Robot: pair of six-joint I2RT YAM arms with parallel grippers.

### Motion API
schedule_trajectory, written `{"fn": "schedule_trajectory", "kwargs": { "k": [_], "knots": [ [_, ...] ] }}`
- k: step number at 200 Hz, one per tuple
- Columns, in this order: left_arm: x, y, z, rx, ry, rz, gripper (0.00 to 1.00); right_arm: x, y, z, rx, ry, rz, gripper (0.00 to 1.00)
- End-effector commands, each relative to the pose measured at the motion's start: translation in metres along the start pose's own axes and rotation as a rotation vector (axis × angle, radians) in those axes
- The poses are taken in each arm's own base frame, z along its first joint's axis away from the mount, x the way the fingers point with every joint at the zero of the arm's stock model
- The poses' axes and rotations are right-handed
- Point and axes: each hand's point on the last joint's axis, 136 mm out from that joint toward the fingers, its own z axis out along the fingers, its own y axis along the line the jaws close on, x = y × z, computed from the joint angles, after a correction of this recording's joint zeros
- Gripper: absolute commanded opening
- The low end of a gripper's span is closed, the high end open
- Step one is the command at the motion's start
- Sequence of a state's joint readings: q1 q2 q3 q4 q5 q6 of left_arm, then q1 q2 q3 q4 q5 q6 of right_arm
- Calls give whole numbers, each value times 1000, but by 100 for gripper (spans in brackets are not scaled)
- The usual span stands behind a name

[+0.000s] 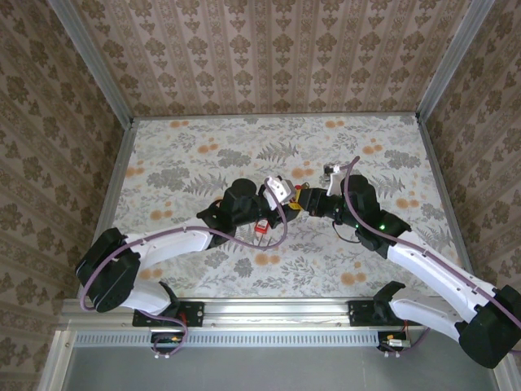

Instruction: Unlock with the key

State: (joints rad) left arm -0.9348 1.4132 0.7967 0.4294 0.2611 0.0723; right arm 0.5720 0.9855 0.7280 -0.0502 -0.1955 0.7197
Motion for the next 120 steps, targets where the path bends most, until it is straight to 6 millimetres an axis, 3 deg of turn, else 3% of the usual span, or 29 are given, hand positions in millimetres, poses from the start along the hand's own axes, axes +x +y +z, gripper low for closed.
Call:
{"fn": "schedule_trajectory", "kwargs": {
  "k": [1, 41, 120],
  "knots": [
    [-16, -5, 1, 18, -36, 28, 35, -5, 8, 1, -44, -22, 7, 21],
    [-16, -4, 1, 13, -34, 31, 26, -2, 5, 1, -36, -15, 9, 22],
    [-11, -1, 1, -4, -15, 28, 23, -19, 7, -16, 17, -73, -44, 45]
  ]
}}
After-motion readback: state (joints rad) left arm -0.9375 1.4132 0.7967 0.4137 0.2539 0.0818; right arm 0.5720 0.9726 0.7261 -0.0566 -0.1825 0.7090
